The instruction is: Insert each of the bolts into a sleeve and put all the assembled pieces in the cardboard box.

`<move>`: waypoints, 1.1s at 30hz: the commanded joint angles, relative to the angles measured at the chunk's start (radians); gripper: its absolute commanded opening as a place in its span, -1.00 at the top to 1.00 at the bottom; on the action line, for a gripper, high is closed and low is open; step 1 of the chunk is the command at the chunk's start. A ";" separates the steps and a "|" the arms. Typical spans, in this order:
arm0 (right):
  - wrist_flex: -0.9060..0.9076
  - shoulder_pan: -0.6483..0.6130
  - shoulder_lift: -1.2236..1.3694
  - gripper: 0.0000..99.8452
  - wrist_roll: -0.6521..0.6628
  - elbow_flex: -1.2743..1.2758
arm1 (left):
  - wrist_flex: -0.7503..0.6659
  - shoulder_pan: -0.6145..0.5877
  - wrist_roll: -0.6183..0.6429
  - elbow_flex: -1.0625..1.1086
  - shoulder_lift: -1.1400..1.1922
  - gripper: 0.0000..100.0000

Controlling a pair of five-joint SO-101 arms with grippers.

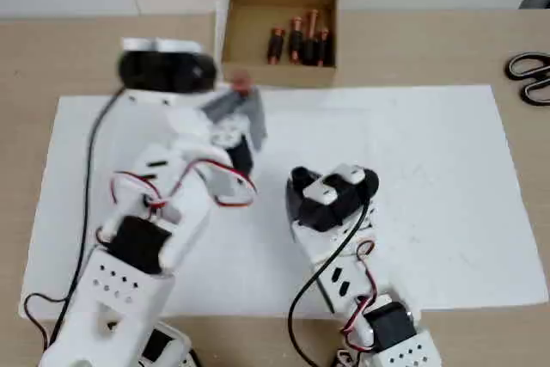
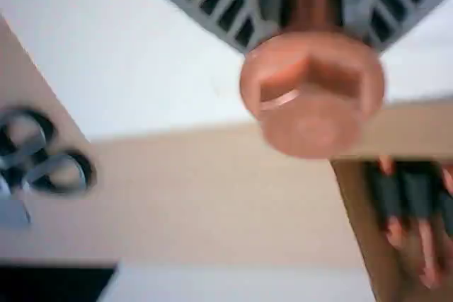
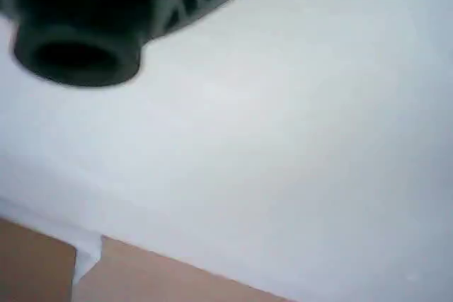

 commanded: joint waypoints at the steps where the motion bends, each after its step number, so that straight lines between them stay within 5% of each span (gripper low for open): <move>1: 0.008 -0.024 -0.021 0.99 -0.018 0.008 | -0.031 0.049 0.009 0.021 -0.035 0.99; 15: 0.012 -0.068 -0.012 0.99 -0.018 0.009 | -0.098 0.083 0.006 0.111 -0.037 0.99; 33: 0.012 -0.068 -0.012 0.99 -0.018 0.009 | 0.008 0.087 0.048 0.101 -0.037 0.99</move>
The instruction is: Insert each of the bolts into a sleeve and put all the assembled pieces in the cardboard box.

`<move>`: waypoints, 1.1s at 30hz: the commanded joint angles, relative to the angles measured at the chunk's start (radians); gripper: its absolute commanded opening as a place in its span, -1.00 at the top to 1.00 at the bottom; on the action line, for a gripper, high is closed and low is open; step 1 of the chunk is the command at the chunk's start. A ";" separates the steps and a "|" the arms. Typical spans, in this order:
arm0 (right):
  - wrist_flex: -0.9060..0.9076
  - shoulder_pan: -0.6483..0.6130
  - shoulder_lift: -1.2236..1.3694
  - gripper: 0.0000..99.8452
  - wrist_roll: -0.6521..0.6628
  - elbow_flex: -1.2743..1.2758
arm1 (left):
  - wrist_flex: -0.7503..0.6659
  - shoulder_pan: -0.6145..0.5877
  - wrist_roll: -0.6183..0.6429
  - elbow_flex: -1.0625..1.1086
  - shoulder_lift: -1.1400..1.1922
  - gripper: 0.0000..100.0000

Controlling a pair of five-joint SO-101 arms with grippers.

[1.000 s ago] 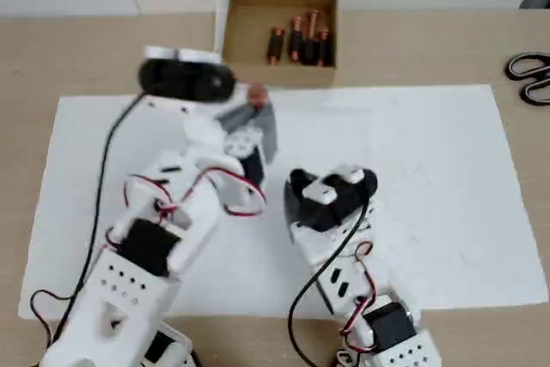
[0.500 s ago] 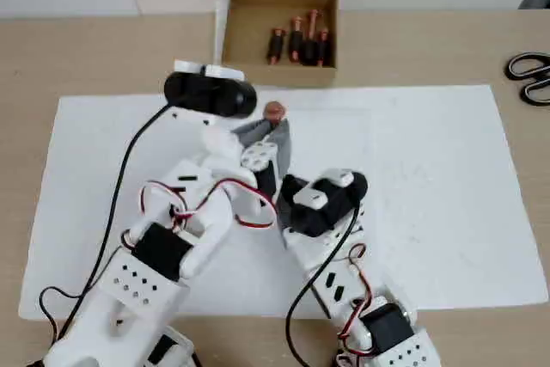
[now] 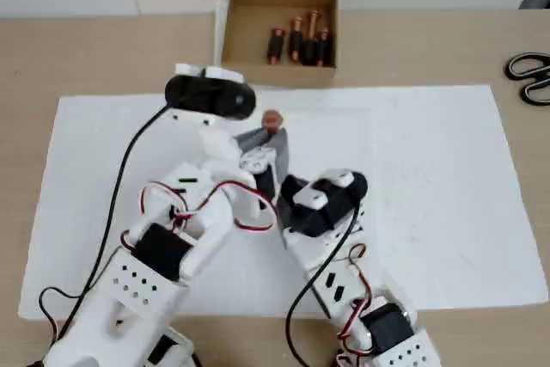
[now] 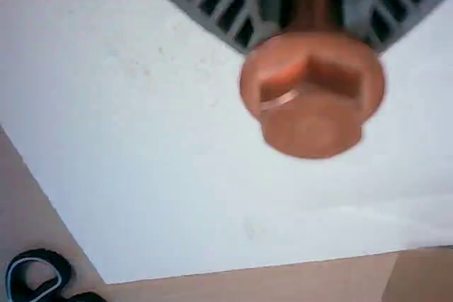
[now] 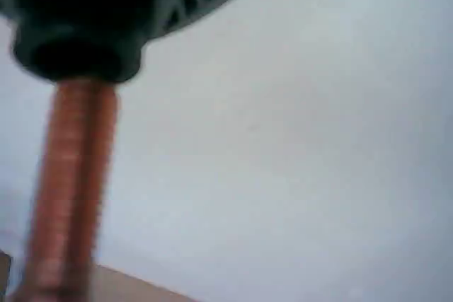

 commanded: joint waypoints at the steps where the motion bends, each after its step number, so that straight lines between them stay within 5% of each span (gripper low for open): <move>1: 0.001 -0.002 -0.012 0.99 -0.011 0.009 | 0.003 0.006 0.009 -0.016 -0.037 0.99; 33: 0.001 -0.001 -0.016 0.99 -0.011 0.009 | 0.092 0.054 0.046 0.033 -0.034 0.99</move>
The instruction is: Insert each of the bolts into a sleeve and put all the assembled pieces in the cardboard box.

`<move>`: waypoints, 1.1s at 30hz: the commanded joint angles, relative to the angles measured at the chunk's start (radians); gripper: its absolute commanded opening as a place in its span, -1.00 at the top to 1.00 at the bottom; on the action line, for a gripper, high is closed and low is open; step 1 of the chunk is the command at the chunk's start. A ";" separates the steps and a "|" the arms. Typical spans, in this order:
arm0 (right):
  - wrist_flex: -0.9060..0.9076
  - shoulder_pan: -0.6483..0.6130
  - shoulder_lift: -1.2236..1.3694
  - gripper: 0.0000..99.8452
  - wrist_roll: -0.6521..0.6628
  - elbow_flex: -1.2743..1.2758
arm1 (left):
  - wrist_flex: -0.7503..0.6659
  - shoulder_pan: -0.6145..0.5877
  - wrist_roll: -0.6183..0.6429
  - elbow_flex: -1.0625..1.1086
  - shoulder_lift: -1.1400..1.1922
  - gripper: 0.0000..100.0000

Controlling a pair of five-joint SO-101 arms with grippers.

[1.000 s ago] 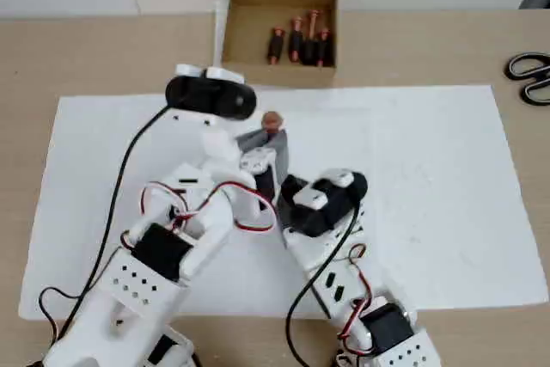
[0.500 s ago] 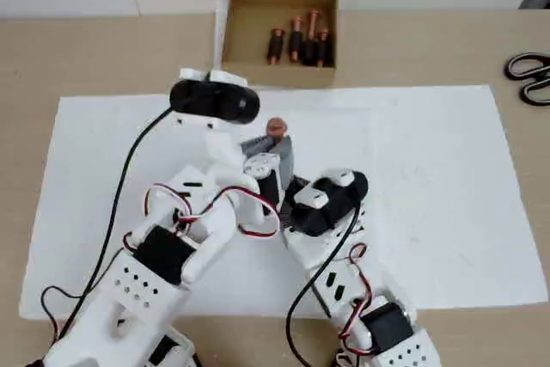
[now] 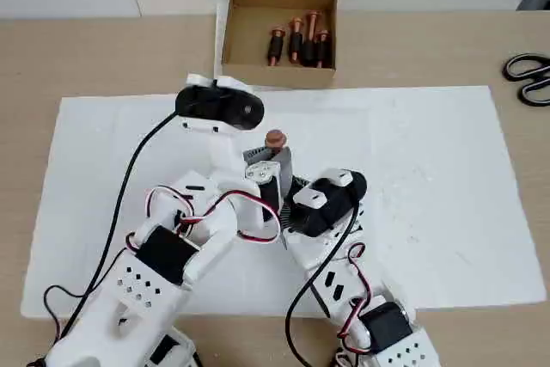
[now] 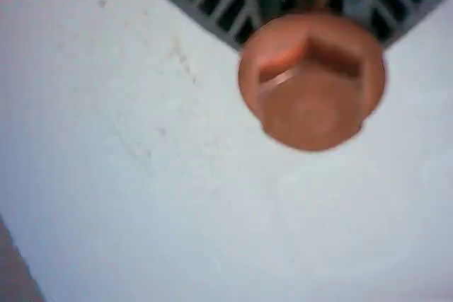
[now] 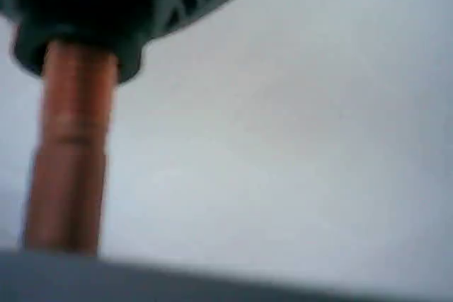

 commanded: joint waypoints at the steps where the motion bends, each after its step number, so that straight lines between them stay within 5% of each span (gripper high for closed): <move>1: 0.001 -0.001 -0.016 0.99 -0.011 0.009 | -0.002 0.006 -0.002 0.016 -0.029 0.99; 17: 0.001 -0.001 -0.018 0.99 -0.009 0.009 | 0.003 0.006 -0.002 0.131 -0.029 0.98; 25: 0.001 -0.001 -0.018 0.99 -0.008 0.009 | 0.003 0.006 -0.028 0.125 -0.032 0.57; 33: 0.001 -0.001 -0.016 0.99 -0.008 0.009 | 0.089 0.002 -0.032 -0.013 -0.032 0.55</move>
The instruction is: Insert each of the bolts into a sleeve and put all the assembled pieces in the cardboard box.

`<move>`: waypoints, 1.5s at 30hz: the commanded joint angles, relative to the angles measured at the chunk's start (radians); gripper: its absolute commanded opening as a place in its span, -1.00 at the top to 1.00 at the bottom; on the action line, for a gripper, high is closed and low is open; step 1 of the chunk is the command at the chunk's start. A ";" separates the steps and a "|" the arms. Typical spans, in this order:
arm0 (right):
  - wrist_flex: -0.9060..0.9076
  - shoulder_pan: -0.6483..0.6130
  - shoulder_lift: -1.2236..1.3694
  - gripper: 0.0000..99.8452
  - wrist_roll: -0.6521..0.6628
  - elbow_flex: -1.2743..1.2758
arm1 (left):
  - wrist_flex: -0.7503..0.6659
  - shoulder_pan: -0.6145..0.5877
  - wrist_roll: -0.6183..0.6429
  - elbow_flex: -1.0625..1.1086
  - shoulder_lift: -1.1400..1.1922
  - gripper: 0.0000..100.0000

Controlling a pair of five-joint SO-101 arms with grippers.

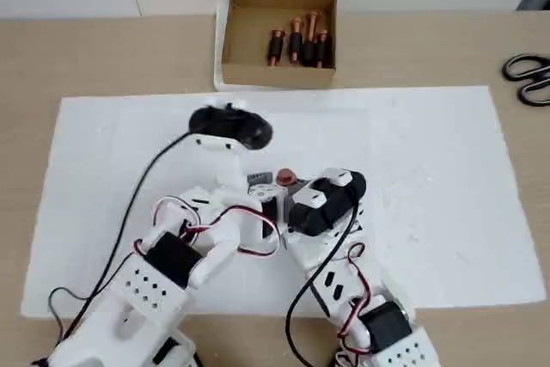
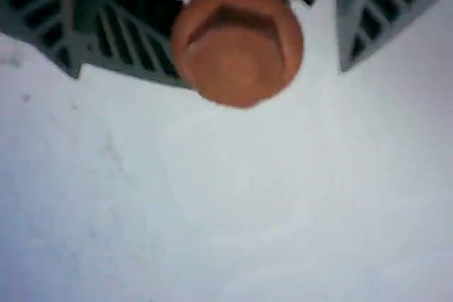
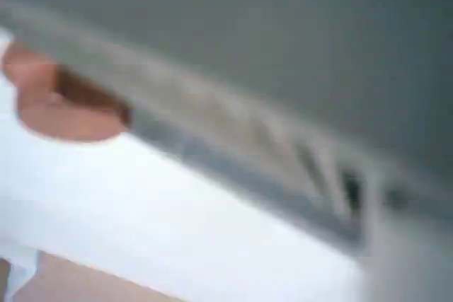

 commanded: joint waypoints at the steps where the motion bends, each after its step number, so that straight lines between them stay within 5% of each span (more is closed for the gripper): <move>1: -0.001 -0.001 -0.016 0.99 -0.006 0.009 | 0.055 -0.005 -0.008 -0.128 -0.014 0.55; 10: 0.022 0.068 -0.013 0.99 0.002 0.003 | 0.307 -0.276 -0.100 -0.409 -0.014 0.55; 19: 0.051 0.188 0.104 0.99 0.146 -0.296 | 0.453 -0.431 -0.233 -0.412 -0.014 0.55; 45: -0.498 0.216 2.328 0.99 0.152 -2.127 | 0.582 -0.431 -0.236 -0.412 -0.014 0.55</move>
